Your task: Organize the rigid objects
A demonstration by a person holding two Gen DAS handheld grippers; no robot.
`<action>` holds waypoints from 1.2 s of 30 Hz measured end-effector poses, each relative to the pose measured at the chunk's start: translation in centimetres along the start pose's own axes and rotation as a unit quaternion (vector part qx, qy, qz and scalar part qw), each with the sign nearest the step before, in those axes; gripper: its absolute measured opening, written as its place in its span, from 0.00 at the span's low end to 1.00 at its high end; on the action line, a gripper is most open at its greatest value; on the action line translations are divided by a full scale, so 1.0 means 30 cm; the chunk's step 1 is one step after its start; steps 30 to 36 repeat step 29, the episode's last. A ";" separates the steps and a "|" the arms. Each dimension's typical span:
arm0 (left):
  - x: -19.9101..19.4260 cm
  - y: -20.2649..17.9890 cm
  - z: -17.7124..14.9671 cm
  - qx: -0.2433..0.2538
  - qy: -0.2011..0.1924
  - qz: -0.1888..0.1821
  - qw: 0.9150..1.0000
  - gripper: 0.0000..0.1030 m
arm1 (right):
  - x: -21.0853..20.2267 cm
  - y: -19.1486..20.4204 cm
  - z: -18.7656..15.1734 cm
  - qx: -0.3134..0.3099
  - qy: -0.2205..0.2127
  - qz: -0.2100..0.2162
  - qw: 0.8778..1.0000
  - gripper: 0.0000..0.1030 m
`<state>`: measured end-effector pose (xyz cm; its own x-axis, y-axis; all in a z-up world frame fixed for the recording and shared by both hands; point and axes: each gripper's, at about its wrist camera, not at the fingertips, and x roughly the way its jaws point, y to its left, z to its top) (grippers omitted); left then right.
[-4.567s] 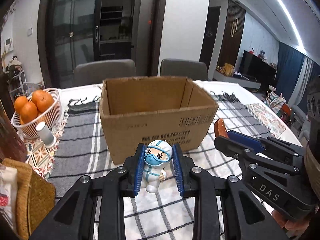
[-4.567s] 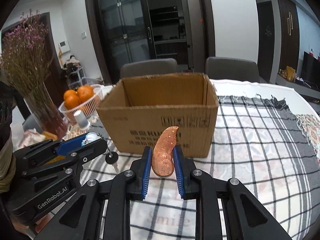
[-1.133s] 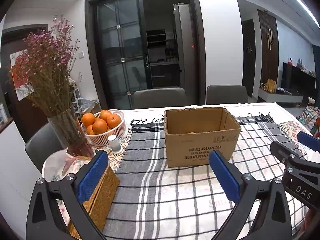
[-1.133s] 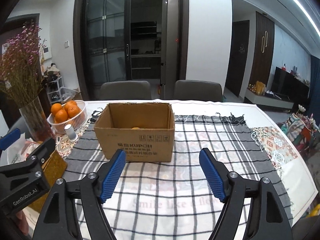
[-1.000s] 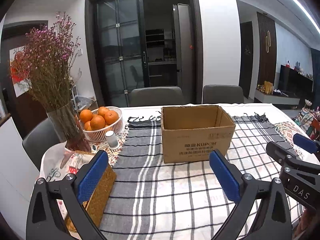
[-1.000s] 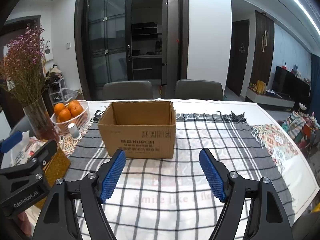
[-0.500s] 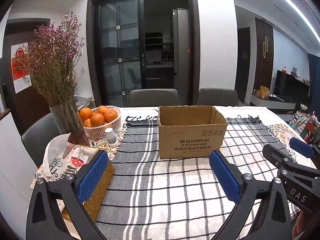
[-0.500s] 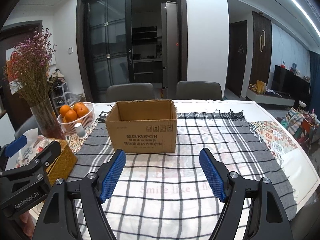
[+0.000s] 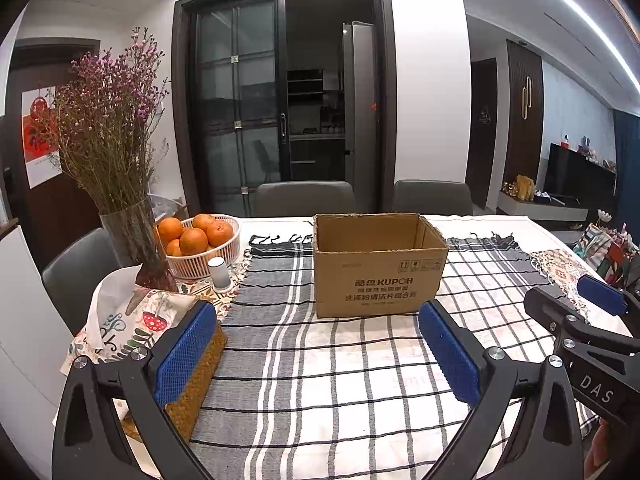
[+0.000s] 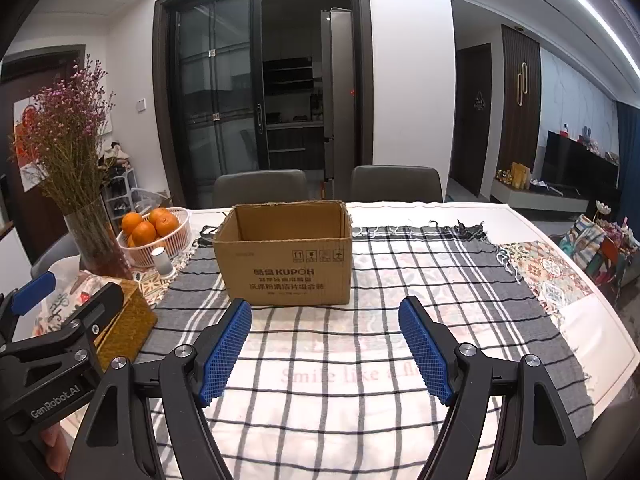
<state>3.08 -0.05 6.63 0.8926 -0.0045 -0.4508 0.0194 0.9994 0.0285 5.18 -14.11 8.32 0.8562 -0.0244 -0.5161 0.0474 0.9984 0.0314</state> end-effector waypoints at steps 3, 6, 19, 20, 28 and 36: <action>-0.009 -0.003 -0.004 0.000 -0.002 -0.001 1.000 1.00 | -0.006 -0.002 -0.003 0.000 0.001 0.002 1.000 0.75; -0.014 -0.004 -0.006 0.000 -0.004 -0.002 1.000 1.00 | -0.014 -0.003 -0.007 0.000 0.000 0.000 1.000 0.75; -0.042 -0.008 -0.005 -0.003 -0.010 -0.008 1.000 1.00 | -0.034 -0.009 -0.008 0.000 -0.003 0.004 1.000 0.75; -0.045 -0.007 -0.005 -0.003 -0.011 -0.007 1.000 1.00 | -0.036 -0.011 -0.008 0.000 -0.004 0.005 1.000 0.75; -0.059 -0.005 -0.007 -0.006 -0.015 -0.006 1.000 1.00 | -0.054 -0.008 -0.008 -0.003 -0.010 0.003 1.000 0.75; -0.060 -0.005 -0.007 -0.006 -0.015 -0.006 1.000 1.00 | -0.056 -0.008 -0.007 -0.004 -0.010 0.002 1.000 0.75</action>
